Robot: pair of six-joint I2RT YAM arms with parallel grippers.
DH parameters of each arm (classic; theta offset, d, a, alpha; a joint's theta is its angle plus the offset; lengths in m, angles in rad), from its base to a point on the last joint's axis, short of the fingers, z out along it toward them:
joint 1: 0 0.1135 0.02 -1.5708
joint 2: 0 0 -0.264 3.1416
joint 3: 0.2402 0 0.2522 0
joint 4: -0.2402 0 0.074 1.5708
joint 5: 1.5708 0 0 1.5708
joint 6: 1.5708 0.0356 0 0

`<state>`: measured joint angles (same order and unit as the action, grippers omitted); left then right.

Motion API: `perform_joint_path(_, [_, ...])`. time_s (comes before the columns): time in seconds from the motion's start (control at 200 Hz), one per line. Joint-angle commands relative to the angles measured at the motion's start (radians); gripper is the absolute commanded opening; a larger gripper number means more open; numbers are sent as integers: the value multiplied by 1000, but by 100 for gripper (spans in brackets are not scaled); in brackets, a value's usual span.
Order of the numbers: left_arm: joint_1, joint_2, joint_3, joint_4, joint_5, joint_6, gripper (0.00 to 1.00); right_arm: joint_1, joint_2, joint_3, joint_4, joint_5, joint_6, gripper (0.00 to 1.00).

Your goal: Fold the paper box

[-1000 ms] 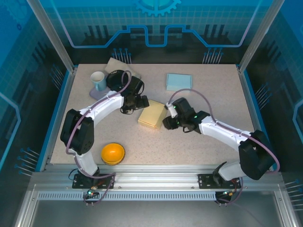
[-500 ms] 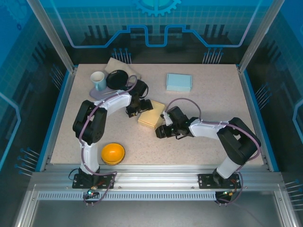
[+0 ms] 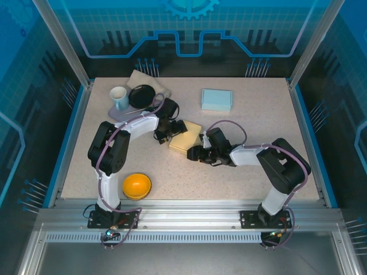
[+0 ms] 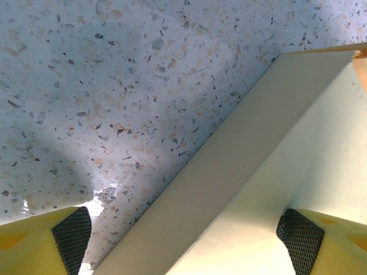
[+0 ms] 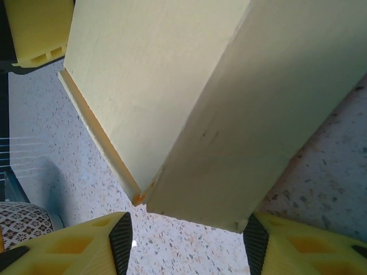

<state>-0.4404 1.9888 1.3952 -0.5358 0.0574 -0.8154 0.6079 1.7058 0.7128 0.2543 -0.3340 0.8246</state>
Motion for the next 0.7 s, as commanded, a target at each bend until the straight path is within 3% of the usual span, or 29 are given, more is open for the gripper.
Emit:
perform_joint_path(0.0, [-7,24,-43,-46,16,-21,90,0,-51,2,45,1,33,56])
perform_joint_path(0.225, [-7,27,-60,-42,16,-25,90,-2,-154,-15,-15,54,-12,56])
perform_joint_path(0.475, [-6,36,-64,-42,16,-49,90,11,-149,-1,-97,89,-90,54])
perform_joint_path(0.695, [-6,42,-81,-16,46,-104,90,31,-111,-55,-15,130,-143,47])
